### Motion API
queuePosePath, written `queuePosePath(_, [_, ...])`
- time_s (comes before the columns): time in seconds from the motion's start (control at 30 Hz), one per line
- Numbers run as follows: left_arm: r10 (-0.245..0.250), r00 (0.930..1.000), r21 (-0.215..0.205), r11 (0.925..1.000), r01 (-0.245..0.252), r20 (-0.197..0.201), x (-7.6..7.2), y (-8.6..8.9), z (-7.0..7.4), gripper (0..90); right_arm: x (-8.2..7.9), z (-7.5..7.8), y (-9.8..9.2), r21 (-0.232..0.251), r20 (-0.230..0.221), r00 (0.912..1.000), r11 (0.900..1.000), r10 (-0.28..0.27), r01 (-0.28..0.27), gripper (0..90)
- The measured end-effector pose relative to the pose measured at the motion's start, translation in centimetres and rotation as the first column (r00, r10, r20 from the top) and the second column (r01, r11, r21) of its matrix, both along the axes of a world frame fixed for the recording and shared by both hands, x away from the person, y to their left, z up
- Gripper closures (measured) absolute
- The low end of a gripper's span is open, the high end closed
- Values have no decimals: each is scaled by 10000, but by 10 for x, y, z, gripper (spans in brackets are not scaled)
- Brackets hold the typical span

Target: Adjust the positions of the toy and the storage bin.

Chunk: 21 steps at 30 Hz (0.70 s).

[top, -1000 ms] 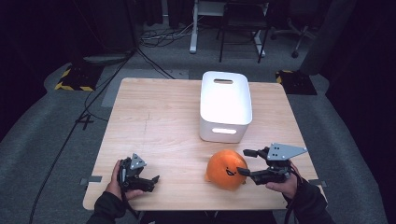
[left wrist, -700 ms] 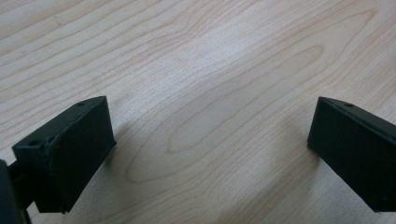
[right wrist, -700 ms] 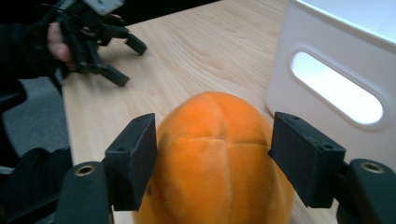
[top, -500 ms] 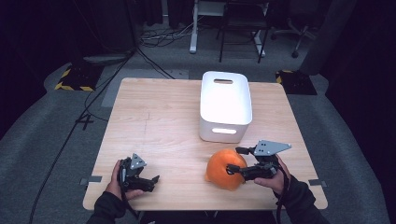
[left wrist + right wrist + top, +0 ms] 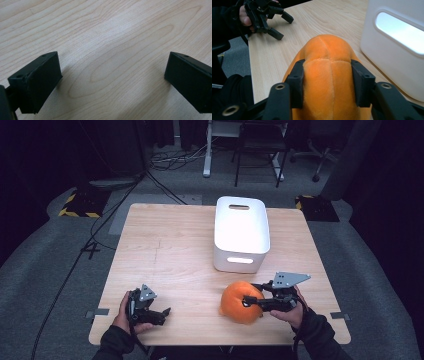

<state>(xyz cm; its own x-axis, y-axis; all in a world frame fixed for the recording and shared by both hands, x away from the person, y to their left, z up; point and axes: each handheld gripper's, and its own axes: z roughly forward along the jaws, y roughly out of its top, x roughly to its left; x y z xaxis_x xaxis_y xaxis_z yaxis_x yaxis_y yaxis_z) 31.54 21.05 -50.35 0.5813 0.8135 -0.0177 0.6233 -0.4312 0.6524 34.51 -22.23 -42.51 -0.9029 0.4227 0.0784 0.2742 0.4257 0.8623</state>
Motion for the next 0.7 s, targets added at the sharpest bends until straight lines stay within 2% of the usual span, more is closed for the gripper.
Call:
queuePosePath(0.03, [25, 9998, 25, 10000, -25, 190, 0, -1, 0, 10, 0, 1, -3, 12, 54, 9999, 10000, -84, 84, 568])
queuePosePath(0.1, [57, 9998, 6, 10000, -57, 195, -1, -2, -1, 8, 0, 1, -5, 56, 59, 9999, 9999, -95, 94, 580])
queuePosePath(0.2, [33, 9998, 146, 9999, -36, 205, -1, -2, 0, 7, 0, 5, -15, 6, 317, 9993, 9998, -195, 195, 611])
queuePosePath(0.33, [-1, 9998, 75, 10000, 0, 177, 0, -2, 0, 8, 1, 8, -30, -155, 626, 9955, 9973, -705, 716, 616])
queuePosePath(0.37, [-73, 9998, 129, 9999, 71, 167, 1, -1, 0, 8, 1, 8, -30, -155, 626, 9955, 9973, -705, 716, 616])
queuePosePath(0.4, [-129, 9998, 67, 9999, 128, 133, 3, -2, 0, 8, 3, 9, -39, -123, 636, 9927, 9945, -1026, 1036, 616])
queuePosePath(0.47, [-67, 9999, 123, 9999, 66, 132, 3, -2, 1, 8, 4, 9, -44, -169, 697, 9906, 9928, -1173, 1187, 616])
queuePosePath(0.53, [-219, 9996, 160, 9996, 216, 174, 4, -2, 1, 8, 8, 10, -56, -175, 719, 9849, 9871, -1577, 1594, 616])
queuePosePath(0.57, [-229, 9996, 173, 9996, 227, 144, 4, -2, 1, 9, 12, 10, -65, -225, 806, 9775, 9801, -1951, 1975, 616])
queuePosePath(0.6, [-286, 9996, 72, 9996, 285, 88, 6, -3, 1, 11, 14, 10, -71, -278, 879, 9732, 9761, -2124, 2155, 616])
queuePosePath(0.63, [-286, 9996, 72, 9996, 285, 88, 6, -3, 1, 18, 14, 10, -71, -278, 879, 9732, 9761, -2124, 2155, 616])
queuePosePath(0.67, [-349, 9994, -25, 9994, 349, -9, 6, -2, 1, 18, 17, 10, -77, -266, 905, 9681, 9712, -2337, 2370, 615])
queuePosePath(0.7, [-326, 9994, -49, 9995, 327, 59, 7, -1, 0, 35, 20, 11, -85, -248, 862, 9634, 9662, -2537, 2566, 615])
